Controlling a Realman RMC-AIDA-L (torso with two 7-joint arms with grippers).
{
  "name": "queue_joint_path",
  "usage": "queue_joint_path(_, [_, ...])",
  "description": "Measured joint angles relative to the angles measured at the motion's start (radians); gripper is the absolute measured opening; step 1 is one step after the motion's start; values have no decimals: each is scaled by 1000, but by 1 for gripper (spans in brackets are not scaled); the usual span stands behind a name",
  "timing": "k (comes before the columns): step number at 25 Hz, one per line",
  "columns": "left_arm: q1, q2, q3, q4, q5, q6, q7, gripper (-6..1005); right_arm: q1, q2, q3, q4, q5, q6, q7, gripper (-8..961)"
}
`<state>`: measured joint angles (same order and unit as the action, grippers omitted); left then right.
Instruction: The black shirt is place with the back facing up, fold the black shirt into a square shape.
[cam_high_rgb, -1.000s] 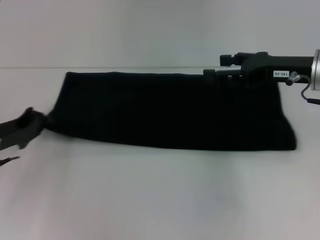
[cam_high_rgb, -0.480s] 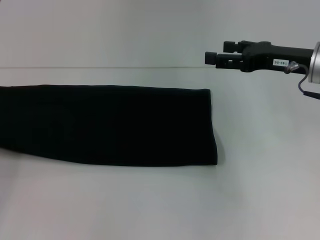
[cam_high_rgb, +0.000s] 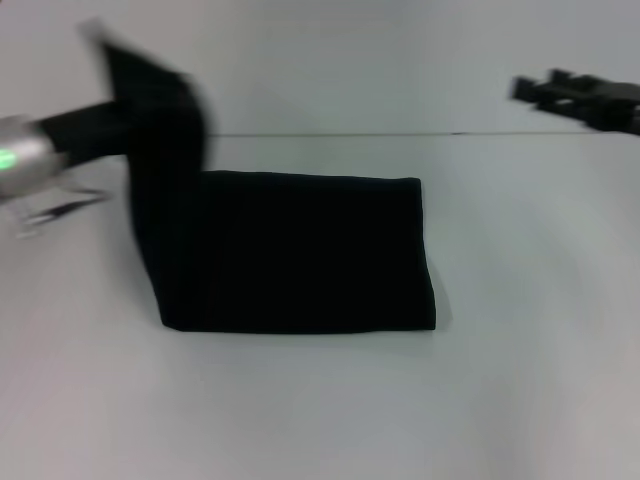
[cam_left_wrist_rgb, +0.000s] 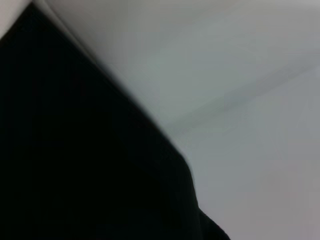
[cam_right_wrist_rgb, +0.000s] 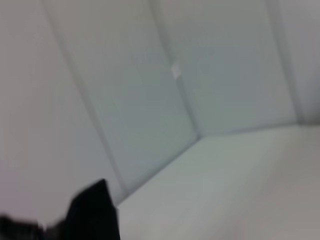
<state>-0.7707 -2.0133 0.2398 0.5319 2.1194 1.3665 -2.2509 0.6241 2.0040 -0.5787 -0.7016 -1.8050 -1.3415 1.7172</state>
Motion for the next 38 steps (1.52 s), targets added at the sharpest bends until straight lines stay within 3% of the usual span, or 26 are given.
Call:
queue_joint_path(3, [-90,-58,101,-67,-2,-67,36,43,-70,-36,75,-2,49,-38,0,893])
queue_joint_path(6, [-122,-131,155,-99,-5,-156,61,43,-124,-66,131,-2,69,-74,-4,892])
queue_joint_path(8, [-134,-159,161,-185,-35,-242,113,43,-148,-83,157,-2,72,-95,-11,892])
queue_joint_path(10, [-138,-158,135,-347,-103,-330,218,44,-162,-95,167,-2,72,-109,-20,891])
queue_joint_path(13, [-112,-163,55,-506,-169,-350,403,71,-167,-111,170,1,61,-108,-27,891])
queue_joint_path(16, [-85,-163,-14,-580,-180,-258,575,112,-154,-116,166,6,32,-105,-18,890])
queue_joint_path(19, [-75,-163,-36,-604,-178,-203,652,152,-124,-117,165,11,-34,-101,19,889])
queue_joint_path(21, [-73,-163,-34,-608,-175,-156,658,231,-98,-119,163,12,-94,-99,76,889])
queue_joint_path(27, [-10,-156,-28,-484,-160,133,685,485,1,-151,123,33,-258,-100,312,888])
queue_joint_path(31, [46,-151,-8,-338,-151,212,705,648,76,-176,54,124,-282,-91,419,887])
queue_joint_path(34, [89,-146,46,-223,-150,252,776,701,130,-173,1,204,-284,-32,463,886])
queue_joint_path(38, [135,-143,128,-111,-149,272,881,735,189,-144,-61,289,-286,51,483,885])
